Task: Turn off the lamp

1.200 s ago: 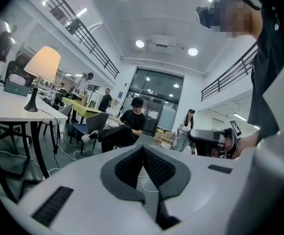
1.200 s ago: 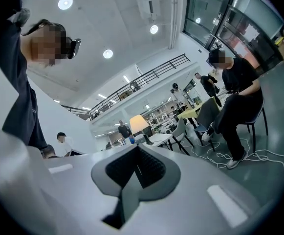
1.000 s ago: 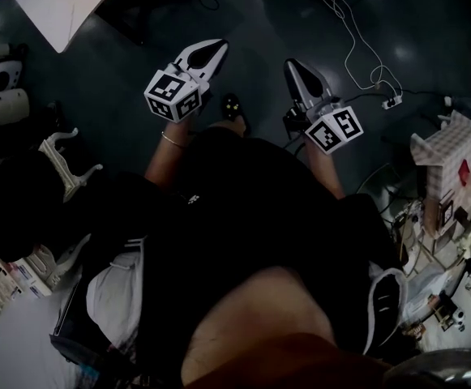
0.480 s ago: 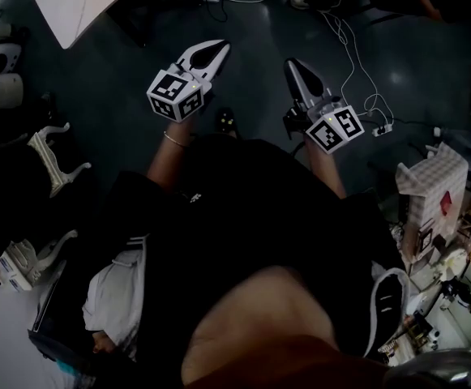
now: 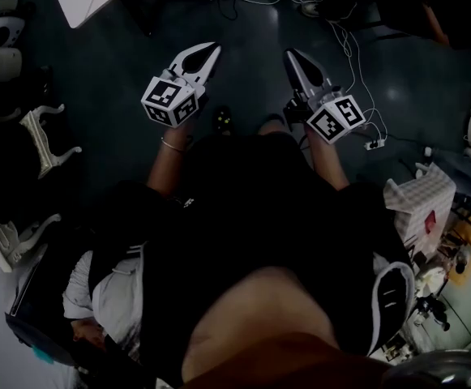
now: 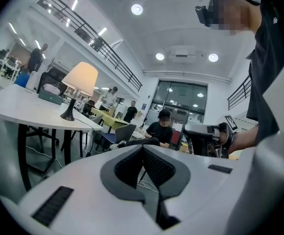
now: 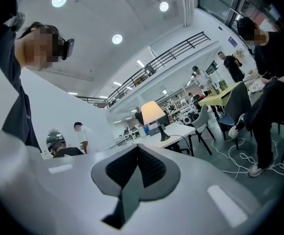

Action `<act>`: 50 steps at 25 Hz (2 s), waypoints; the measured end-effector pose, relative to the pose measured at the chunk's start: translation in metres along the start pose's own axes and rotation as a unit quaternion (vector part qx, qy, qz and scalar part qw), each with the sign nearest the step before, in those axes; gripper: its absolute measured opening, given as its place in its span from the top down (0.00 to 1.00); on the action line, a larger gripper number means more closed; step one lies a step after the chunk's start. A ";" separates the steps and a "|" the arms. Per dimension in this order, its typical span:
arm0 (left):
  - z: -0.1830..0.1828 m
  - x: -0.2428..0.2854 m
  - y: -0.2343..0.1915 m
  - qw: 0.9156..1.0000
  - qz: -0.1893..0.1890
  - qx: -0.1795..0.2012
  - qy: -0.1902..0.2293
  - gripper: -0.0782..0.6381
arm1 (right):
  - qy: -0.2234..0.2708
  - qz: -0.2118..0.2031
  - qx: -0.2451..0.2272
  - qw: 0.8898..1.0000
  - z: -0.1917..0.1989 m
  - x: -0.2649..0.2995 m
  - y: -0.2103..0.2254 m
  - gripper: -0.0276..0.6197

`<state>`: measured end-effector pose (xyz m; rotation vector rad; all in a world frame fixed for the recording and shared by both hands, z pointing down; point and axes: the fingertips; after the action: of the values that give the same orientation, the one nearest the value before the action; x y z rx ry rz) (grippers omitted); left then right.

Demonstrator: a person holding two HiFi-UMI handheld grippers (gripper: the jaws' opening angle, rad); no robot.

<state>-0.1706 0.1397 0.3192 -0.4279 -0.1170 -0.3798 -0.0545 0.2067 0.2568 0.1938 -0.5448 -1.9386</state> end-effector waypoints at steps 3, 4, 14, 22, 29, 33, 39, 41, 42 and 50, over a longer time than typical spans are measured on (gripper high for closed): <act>0.004 -0.010 -0.010 1.000 -0.022 -0.011 0.002 0.88 | -0.004 -0.018 -0.001 1.000 -0.002 0.014 -0.004 0.95; 0.006 -0.013 -0.012 0.999 -0.029 -0.014 0.003 0.88 | -0.004 -0.025 0.000 1.000 -0.002 0.018 -0.005 0.95; -0.001 0.001 -0.009 0.996 -0.083 -0.010 0.008 0.88 | -0.019 -0.069 0.020 0.997 -0.009 0.019 0.025 0.95; -0.017 0.053 0.009 0.995 -0.101 -0.007 0.022 0.88 | -0.023 -0.096 0.019 0.995 -0.036 0.013 0.074 0.95; -0.026 0.105 0.012 0.992 -0.122 -0.015 0.026 0.88 | -0.028 -0.111 0.026 0.993 -0.059 0.006 0.128 0.95; -0.030 0.128 0.025 0.991 -0.133 -0.010 0.032 0.88 | -0.036 -0.121 0.026 0.992 -0.066 -0.005 0.154 0.95; -0.019 0.137 0.044 0.983 -0.181 -0.009 0.030 0.88 | -0.049 -0.161 0.030 0.985 -0.069 -0.017 0.177 0.95; -0.018 0.137 0.046 0.980 -0.195 -0.011 0.031 0.88 | -0.052 -0.173 0.032 0.983 -0.070 -0.017 0.181 0.95; -0.018 0.137 0.046 0.979 -0.199 -0.012 0.031 0.88 | -0.053 -0.177 0.033 0.982 -0.070 -0.016 0.182 0.95; -0.019 0.131 0.040 0.973 -0.227 -0.022 0.035 0.88 | -0.065 -0.189 0.047 0.979 -0.064 -0.009 0.192 0.95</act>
<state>-0.0343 0.1215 0.3121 -0.4300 -0.1369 -0.8485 0.1319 0.1328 0.2869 0.2469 -0.7283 -2.3083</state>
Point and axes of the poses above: the fingertips, and each gripper's own axes: x forward along the fingers, y to its right, z out of its underside, and after that the axes turned 5 degrees about -y, right-handed
